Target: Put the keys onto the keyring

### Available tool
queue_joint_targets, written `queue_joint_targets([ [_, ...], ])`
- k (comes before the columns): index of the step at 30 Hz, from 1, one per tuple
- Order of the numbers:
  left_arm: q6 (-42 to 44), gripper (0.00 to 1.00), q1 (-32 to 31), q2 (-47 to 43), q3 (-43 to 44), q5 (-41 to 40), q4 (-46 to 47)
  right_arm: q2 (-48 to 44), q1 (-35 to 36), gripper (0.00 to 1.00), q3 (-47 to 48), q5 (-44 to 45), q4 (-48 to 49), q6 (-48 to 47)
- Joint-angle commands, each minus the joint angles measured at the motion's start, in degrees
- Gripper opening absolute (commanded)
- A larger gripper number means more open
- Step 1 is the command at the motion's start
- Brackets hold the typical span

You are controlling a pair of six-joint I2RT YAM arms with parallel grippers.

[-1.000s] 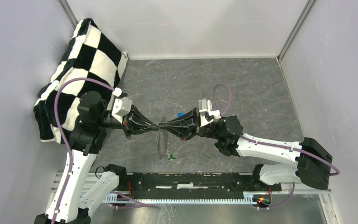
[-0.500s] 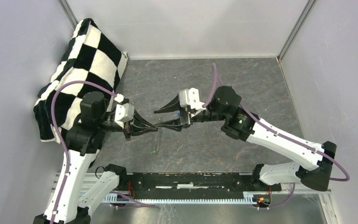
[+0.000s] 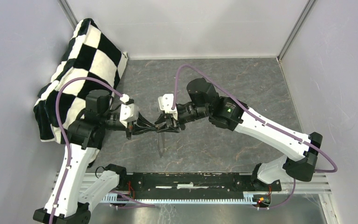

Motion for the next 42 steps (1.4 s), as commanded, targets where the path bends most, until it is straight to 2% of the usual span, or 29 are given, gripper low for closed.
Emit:
queue_joint_targets([
  [1,3.1,0.02,-0.3,-0.4,2.3,0.4,-0.1,0.0,0.0,0.36,3.2,-0.1,-2.1,-0.8],
  [4,3.2,0.02,-0.4,-0.7,2.0,0.3,-0.1,-0.5,0.0,0.31,2.9,0.3,-1.1,-0.5],
  [16,4.4,0.02,-1.0,-1.4,1.3,-0.6,-0.1,-2.2,0.0,0.29,2.4,0.1,0.7,1.0],
  [26,4.7,0.02,-1.3,-1.8,1.1,-0.9,0.0,-2.3,-0.6,0.16,1.6,-0.7,2.5,3.5],
  [31,4.6,0.02,-1.3,-1.7,1.4,-1.0,-0.1,-1.1,-0.6,0.22,1.9,-0.2,1.0,3.9],
  [37,4.6,0.02,-1.5,-2.1,1.5,-0.9,-0.1,0.4,-0.7,0.18,3.2,2.2,-0.4,3.9],
  [42,4.5,0.02,-1.5,-2.2,1.7,-0.9,0.0,1.2,-0.7,0.19,3.7,2.5,-0.8,4.4],
])
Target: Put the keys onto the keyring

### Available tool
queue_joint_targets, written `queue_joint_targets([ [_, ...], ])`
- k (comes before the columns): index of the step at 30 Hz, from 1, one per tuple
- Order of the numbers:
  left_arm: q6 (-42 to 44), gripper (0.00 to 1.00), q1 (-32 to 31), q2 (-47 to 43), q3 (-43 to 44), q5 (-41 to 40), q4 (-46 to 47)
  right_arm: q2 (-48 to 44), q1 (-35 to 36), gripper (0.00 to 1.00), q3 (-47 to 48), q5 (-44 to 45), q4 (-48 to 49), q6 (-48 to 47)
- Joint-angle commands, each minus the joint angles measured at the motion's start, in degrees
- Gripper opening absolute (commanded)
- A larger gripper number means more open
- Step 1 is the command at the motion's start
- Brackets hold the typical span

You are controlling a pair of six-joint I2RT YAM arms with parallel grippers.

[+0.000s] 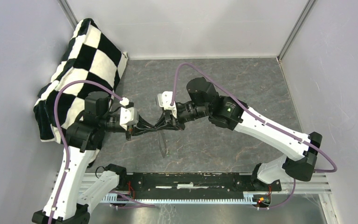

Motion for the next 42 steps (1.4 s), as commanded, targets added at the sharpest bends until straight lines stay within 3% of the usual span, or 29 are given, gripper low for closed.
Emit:
queue_joint_targets([
  [1,1.9,0.02,-0.4,-0.8,1.7,1.4,1.0,1.0,-0.3,0.18,2.9,1.8,-0.1,0.9],
  [5,1.9,0.02,-0.5,-1.0,1.6,1.3,1.0,-0.1,-0.3,0.0,1.6,1.9,2.9,1.2],
  [9,1.9,0.02,-0.5,-1.5,1.0,1.1,1.0,-4.8,-0.5,0.01,-4.9,2.8,13.0,3.8],
  [14,0.6,0.25,-0.5,-1.8,0.6,1.9,0.8,-11.5,-2.1,0.0,-17.8,0.8,31.7,11.7],
  [19,-1.2,0.25,-0.5,-1.7,-0.1,4.3,0.7,-13.9,-2.2,0.0,-26.8,-0.3,48.2,20.7],
  [25,-6.8,0.28,-0.5,-2.2,-2.0,5.9,4.6,-12.7,-2.3,0.01,-31.5,-1.7,60.2,29.0],
  [32,-8.8,0.38,-0.5,-3.7,-3.3,4.9,7.9,-12.3,-2.2,0.01,-32.6,-2.3,62.9,30.6],
  [38,-16.9,0.53,-0.5,-4.0,-3.4,5.1,15.6,-11.8,-2.1,0.01,-32.6,-2.7,62.8,30.6],
  [42,-20.9,0.53,-0.4,-4.5,-4.0,5.5,18.7,-11.8,-2.1,0.01,-32.6,-3.0,62.7,30.5],
])
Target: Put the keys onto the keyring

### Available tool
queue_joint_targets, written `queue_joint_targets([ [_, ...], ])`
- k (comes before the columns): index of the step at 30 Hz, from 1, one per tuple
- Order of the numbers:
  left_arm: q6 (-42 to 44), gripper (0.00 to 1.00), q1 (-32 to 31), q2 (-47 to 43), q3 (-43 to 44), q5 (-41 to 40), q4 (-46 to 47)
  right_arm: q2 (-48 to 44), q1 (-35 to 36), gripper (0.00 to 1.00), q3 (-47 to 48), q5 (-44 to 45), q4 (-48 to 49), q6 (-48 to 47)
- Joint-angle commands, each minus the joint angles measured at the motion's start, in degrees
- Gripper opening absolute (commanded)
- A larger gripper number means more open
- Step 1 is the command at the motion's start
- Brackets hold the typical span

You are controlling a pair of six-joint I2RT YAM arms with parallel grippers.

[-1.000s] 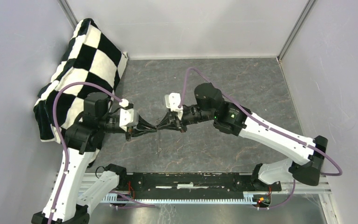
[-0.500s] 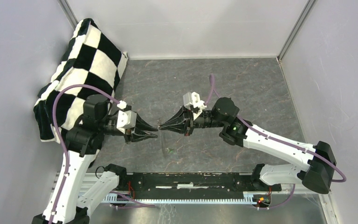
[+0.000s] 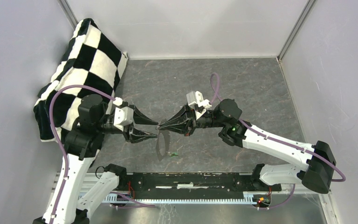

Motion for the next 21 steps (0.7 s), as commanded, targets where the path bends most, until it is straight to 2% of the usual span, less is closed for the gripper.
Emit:
queue_joint_targets([
  [1,-8.6,0.52,-0.3,-0.8,-0.7,2.0,7.1,0.1,0.1,0.01,0.3,-0.7,4.1,0.6],
  [11,-10.2,0.4,-0.3,0.0,-1.0,3.4,8.6,1.1,0.3,0.01,0.5,-1.3,4.8,1.0],
  [16,-9.8,0.22,-0.3,-0.7,-2.1,2.7,8.8,0.8,0.4,0.01,0.3,-1.1,5.4,1.1],
  [19,-9.2,0.18,-0.3,-1.5,-2.9,2.6,8.7,0.7,0.4,0.01,0.2,-1.1,5.9,1.5],
  [21,-9.0,0.12,-0.3,-1.5,-3.0,2.8,8.7,0.7,0.4,0.01,0.0,-1.1,6.5,1.9],
])
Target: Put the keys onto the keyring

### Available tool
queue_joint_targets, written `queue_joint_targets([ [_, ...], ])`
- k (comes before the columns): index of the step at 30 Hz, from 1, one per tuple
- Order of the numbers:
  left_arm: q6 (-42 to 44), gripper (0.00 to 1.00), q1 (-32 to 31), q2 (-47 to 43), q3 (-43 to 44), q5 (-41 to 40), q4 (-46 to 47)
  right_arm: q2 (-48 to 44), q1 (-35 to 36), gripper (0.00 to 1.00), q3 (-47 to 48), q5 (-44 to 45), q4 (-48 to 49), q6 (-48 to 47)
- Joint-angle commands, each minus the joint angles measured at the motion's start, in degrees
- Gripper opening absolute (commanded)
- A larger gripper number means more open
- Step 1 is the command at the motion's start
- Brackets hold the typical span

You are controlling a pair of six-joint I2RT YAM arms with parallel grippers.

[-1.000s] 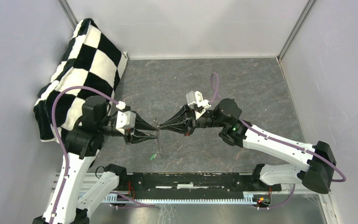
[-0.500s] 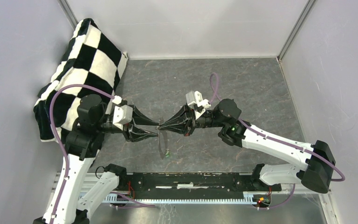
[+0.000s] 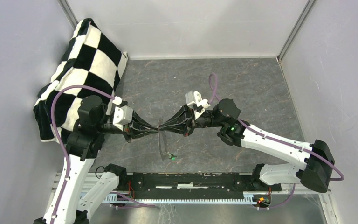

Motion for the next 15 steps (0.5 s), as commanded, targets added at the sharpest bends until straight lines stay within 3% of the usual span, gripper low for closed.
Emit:
queue_joint_targets([
  [1,-0.9,0.1,-0.3,-0.5,-0.5,1.2,1.4,-0.3,0.3,0.01,0.1,-0.2,5.8,1.4],
  [4,-0.3,0.03,-0.3,-0.3,-0.1,1.5,1.4,-0.1,0.5,0.01,-0.2,-0.4,6.5,1.9],
  [8,0.3,0.02,-0.3,0.0,0.5,1.4,1.3,0.3,0.8,0.01,-0.2,-1.2,6.8,1.6],
  [9,0.3,0.04,-0.3,0.1,0.5,1.3,1.3,0.3,0.8,0.01,-0.2,-1.3,6.7,1.4],
  [11,0.2,0.2,-0.3,0.3,0.7,1.6,1.3,0.1,0.9,0.01,-0.6,-1.2,6.9,1.2],
  [15,-1.3,0.25,-0.3,0.0,0.3,2.4,3.1,0.2,1.0,0.01,-0.8,-1.0,7.6,1.4],
])
